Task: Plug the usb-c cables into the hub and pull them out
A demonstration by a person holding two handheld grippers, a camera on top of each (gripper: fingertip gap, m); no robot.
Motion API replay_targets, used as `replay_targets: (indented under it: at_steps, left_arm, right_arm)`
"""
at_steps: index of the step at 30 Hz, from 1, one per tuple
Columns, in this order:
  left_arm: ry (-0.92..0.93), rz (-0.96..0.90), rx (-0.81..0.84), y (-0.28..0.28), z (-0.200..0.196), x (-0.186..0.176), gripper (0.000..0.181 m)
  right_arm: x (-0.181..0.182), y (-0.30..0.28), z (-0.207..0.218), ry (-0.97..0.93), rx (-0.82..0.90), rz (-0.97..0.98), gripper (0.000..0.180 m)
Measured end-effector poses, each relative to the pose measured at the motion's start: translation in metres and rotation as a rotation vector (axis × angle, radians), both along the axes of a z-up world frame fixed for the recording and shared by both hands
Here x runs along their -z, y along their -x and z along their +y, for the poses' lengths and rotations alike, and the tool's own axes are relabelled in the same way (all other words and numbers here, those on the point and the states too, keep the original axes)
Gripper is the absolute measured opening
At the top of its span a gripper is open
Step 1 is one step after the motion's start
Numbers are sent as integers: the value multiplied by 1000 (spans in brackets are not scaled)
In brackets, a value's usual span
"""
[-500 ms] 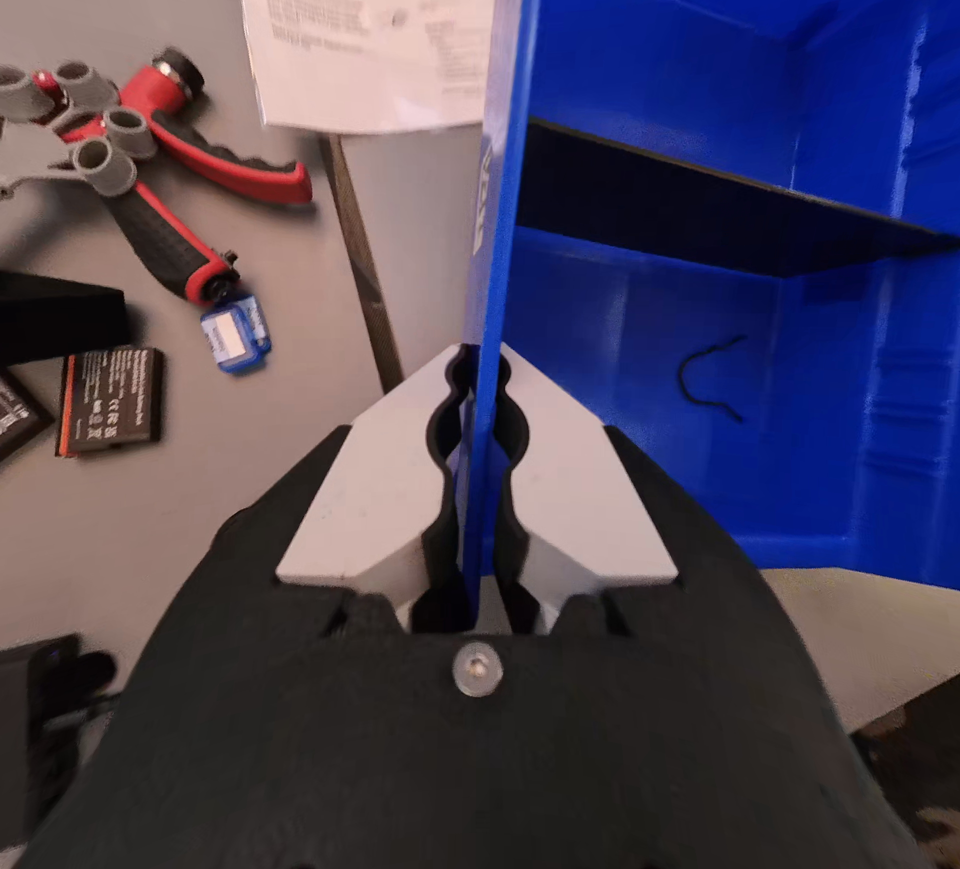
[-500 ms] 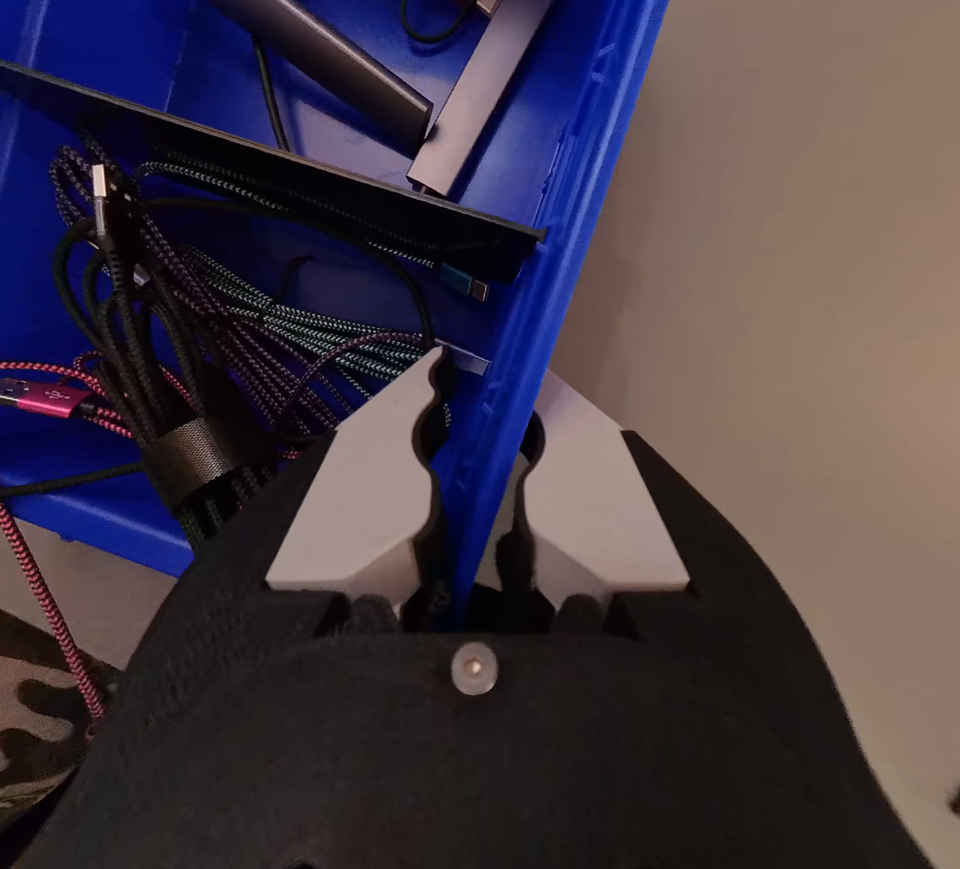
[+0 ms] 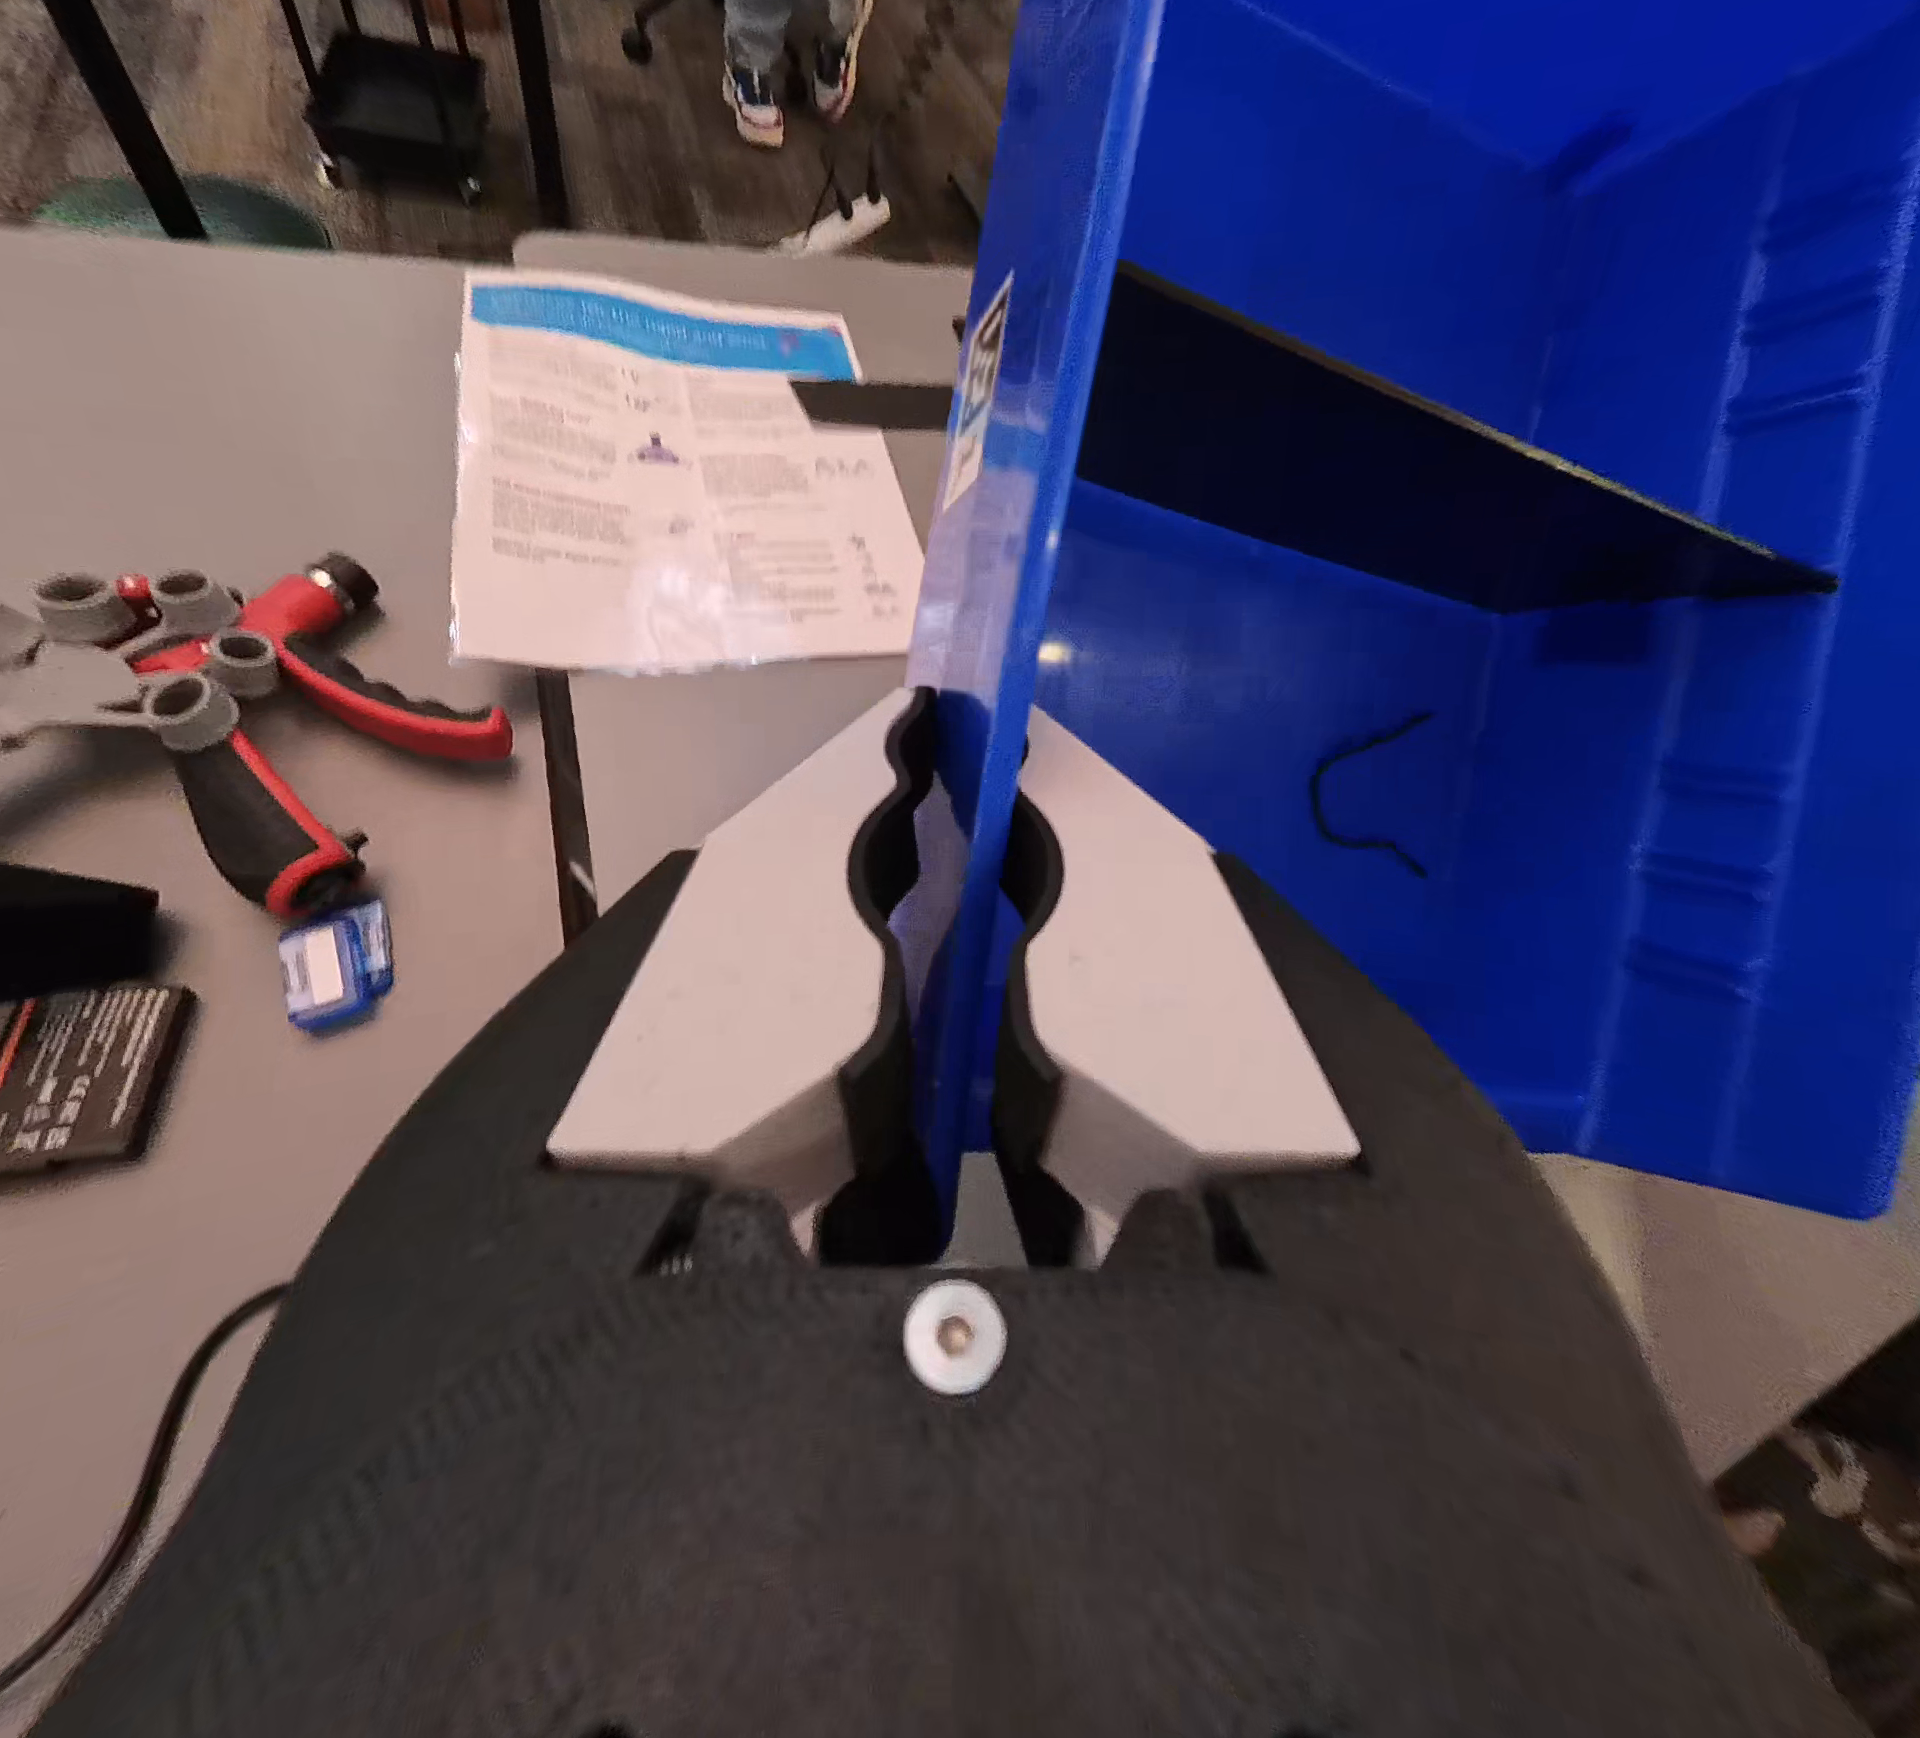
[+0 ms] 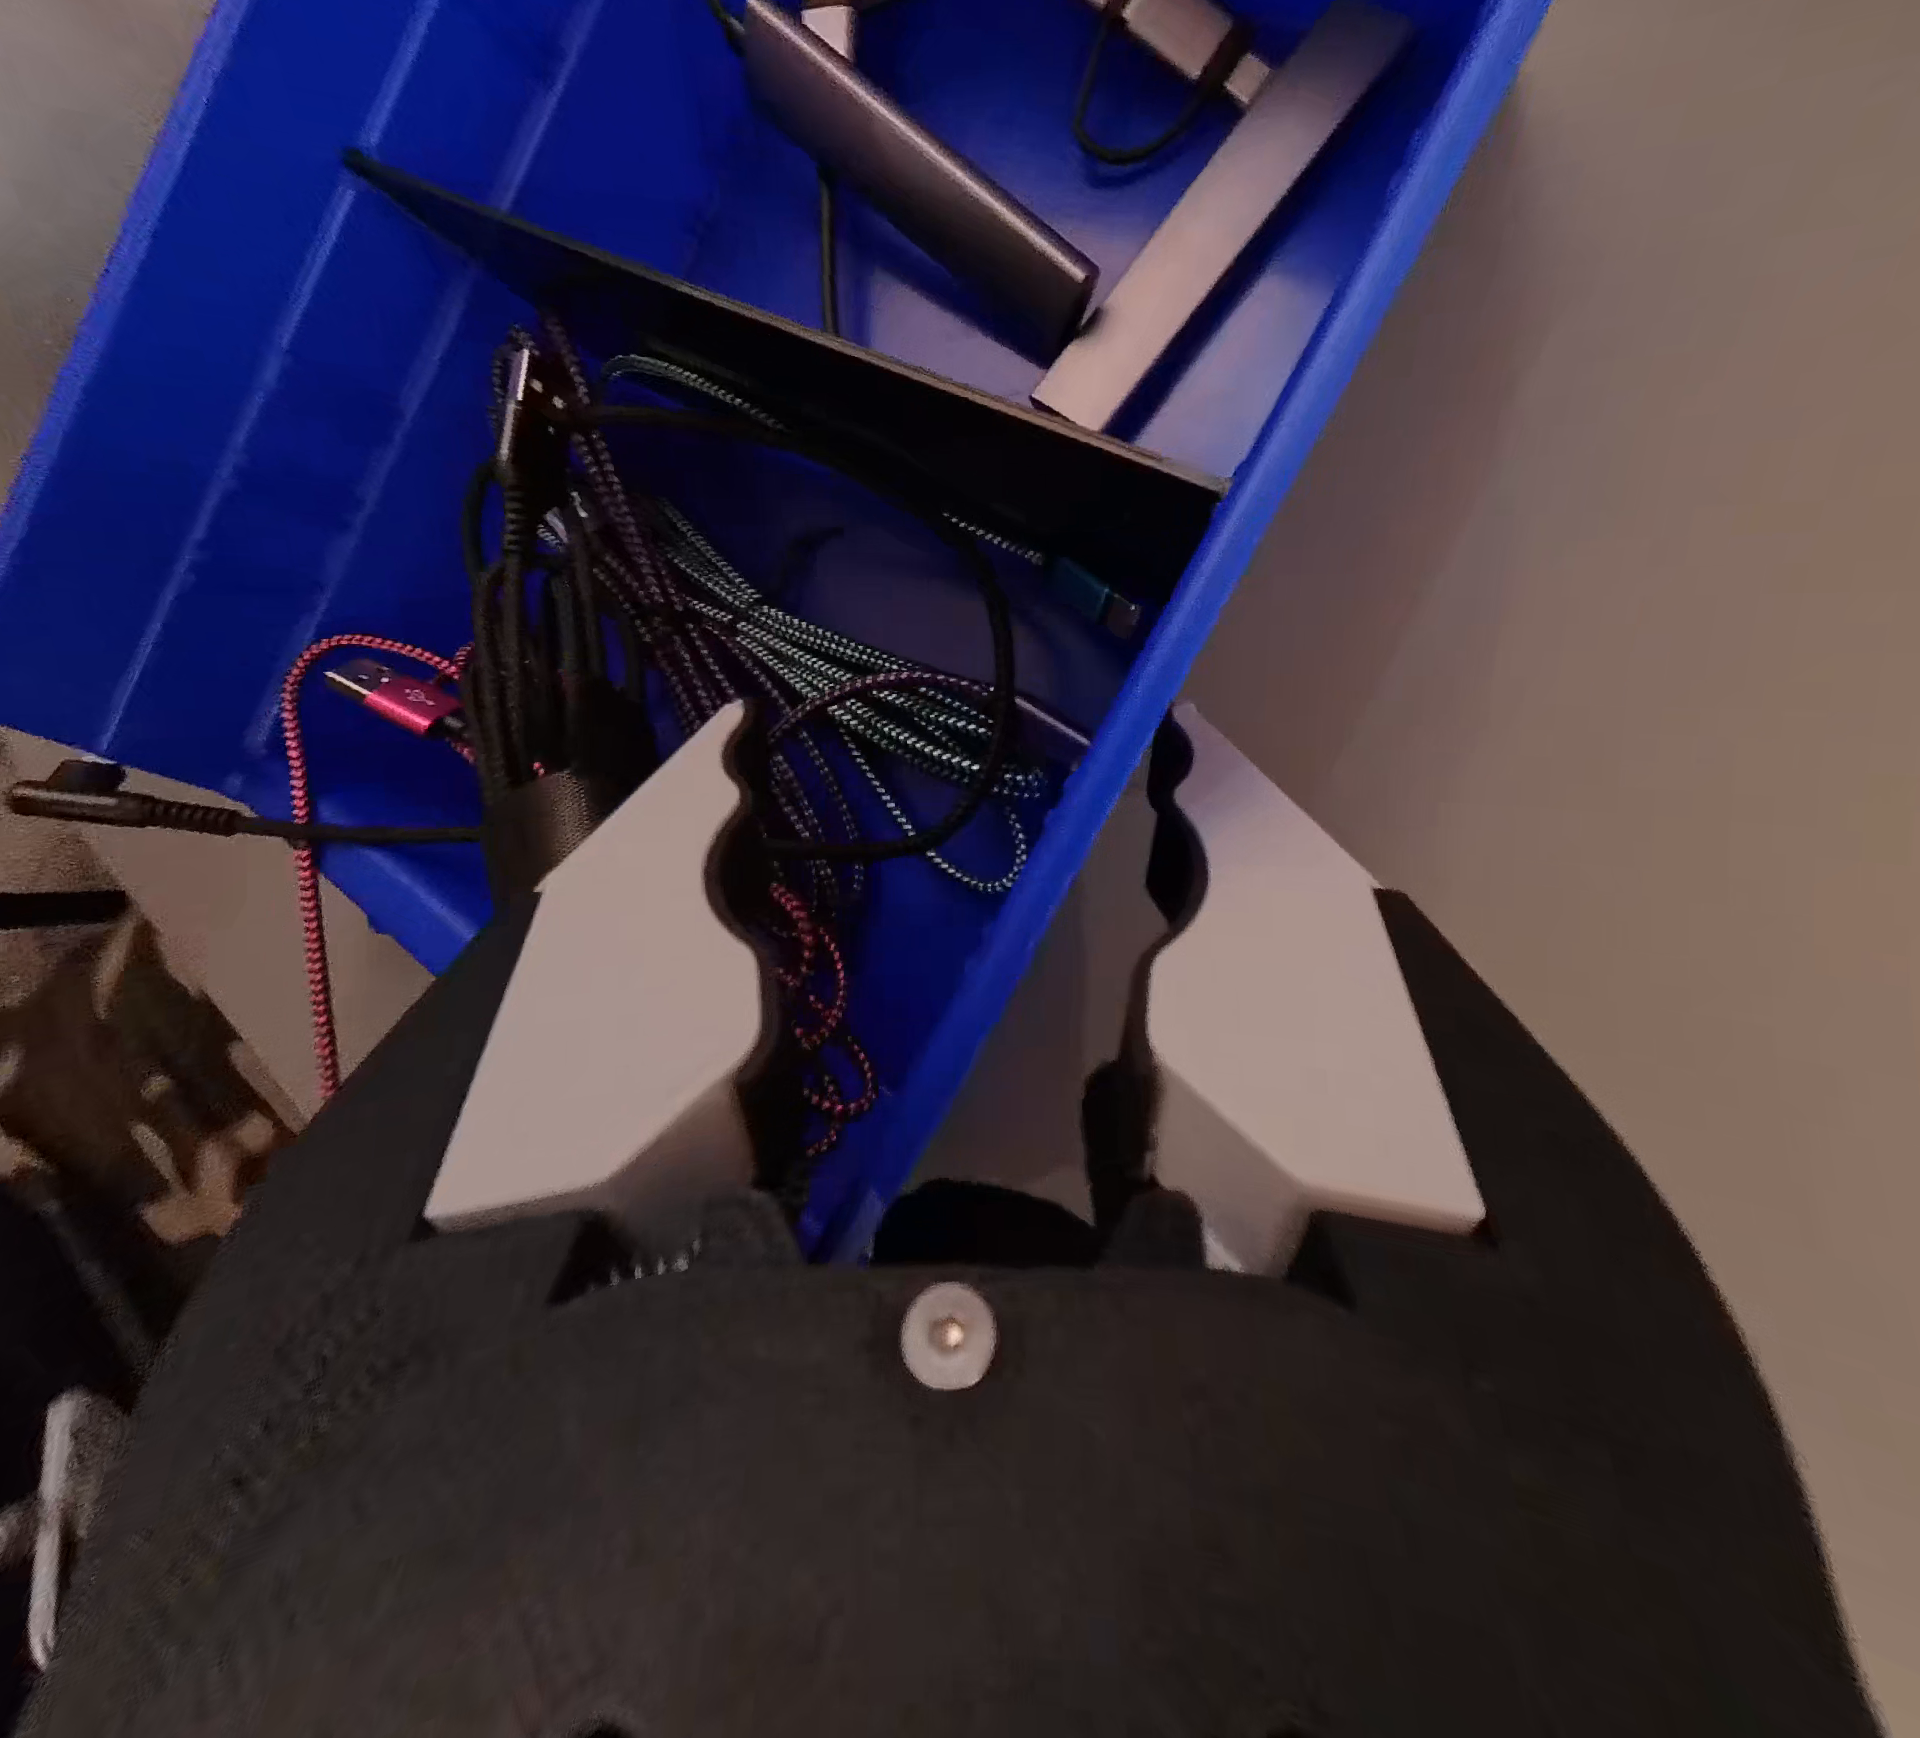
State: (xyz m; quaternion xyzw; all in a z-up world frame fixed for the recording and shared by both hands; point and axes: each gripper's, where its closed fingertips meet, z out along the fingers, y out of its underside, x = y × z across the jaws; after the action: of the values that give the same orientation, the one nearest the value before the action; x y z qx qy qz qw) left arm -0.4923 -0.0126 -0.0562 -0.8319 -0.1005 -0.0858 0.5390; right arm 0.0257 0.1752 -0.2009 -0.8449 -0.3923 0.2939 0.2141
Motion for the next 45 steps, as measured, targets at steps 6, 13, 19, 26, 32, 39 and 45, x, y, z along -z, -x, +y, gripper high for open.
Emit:
replay_targets:
  at_steps: [6, 13, 19, 26, 32, 39, 45]
  left_arm:
    - [-82, -11, -31, 1, 2, -36, 7]
    - [-131, 12, -100, 20, -24, -64, 7]
    - [-155, 7, -91, 15, -25, -74, 8]
    - [-143, 18, -52, -11, -12, -77, 8]
    - [-106, 38, 54, -79, 30, -72, 8]
    - [1, 65, 262, -222, 115, -44, 9]
    - [75, 49, 451, -374, 170, 2, 9]
  right_arm:
    - [-5, 105, -37, 11, -30, 103, 80]
    - [-13, 214, -79, 25, -20, 245, 107]
    - [-16, 284, -113, 31, -60, 291, 115]
    - [-46, 295, -120, -47, -88, 436, 143]
    - [-102, 199, -79, -155, -37, 528, 141]
    - [-208, 68, -80, -369, 56, 834, 135]
    - [-203, -9, -56, -460, 317, 776, 151]
